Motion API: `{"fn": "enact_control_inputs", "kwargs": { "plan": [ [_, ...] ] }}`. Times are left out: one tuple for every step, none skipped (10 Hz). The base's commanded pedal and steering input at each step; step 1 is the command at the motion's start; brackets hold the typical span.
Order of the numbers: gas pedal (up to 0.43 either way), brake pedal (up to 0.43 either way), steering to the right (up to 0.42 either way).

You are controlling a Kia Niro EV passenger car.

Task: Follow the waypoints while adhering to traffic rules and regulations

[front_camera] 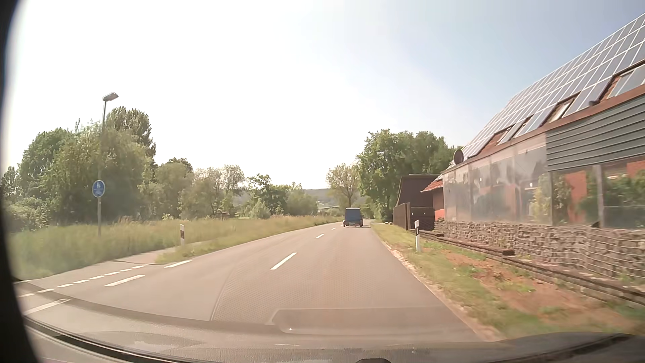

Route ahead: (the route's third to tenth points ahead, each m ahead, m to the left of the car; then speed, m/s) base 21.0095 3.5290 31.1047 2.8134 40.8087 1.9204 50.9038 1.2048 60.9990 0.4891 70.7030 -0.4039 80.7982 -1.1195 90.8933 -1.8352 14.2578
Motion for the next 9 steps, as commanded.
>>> {"fn": "enact_control_inputs", "kwargs": {
  "plan": [
    [0.189,0.000,0.004],
    [0.189,0.000,0.004],
    [0.189,0.000,0.004],
    [0.189,0.000,0.004],
    [0.189,0.000,0.004],
    [0.189,0.000,0.004],
    [0.189,0.000,0.004],
    [0.189,0.000,0.004],
    [0.189,0.000,0.004]
  ]
}}
